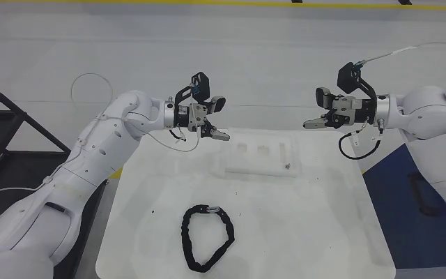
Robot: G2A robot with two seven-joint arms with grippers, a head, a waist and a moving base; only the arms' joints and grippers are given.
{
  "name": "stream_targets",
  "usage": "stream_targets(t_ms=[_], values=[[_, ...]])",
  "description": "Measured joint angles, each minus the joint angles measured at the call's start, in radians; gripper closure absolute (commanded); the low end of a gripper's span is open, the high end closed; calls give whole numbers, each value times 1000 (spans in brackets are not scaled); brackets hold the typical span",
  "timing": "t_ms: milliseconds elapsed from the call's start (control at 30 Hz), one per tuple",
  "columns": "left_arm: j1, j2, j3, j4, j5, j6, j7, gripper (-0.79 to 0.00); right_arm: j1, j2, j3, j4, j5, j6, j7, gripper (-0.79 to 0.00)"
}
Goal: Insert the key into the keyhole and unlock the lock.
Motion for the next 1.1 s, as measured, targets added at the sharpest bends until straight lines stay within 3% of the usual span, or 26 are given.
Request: stream_targets(t_ms=[333, 533, 700, 1100], values=[[0, 0, 0, 0, 0, 0, 0, -785, -8, -1, -5, 1, -8, 14, -6, -785], [0, 0, 0, 0, 0, 0, 0, -785, -18, -18, -55, 37, -46, 220, -1, -785], [0, 0, 0, 0, 0, 0, 0, -785, -13, -43, -113, 87, -97, 330, -1, -785], [0, 0, 0, 0, 0, 0, 0, -785, 44, -142, -296, 232, -188, 626, 96, -785]])
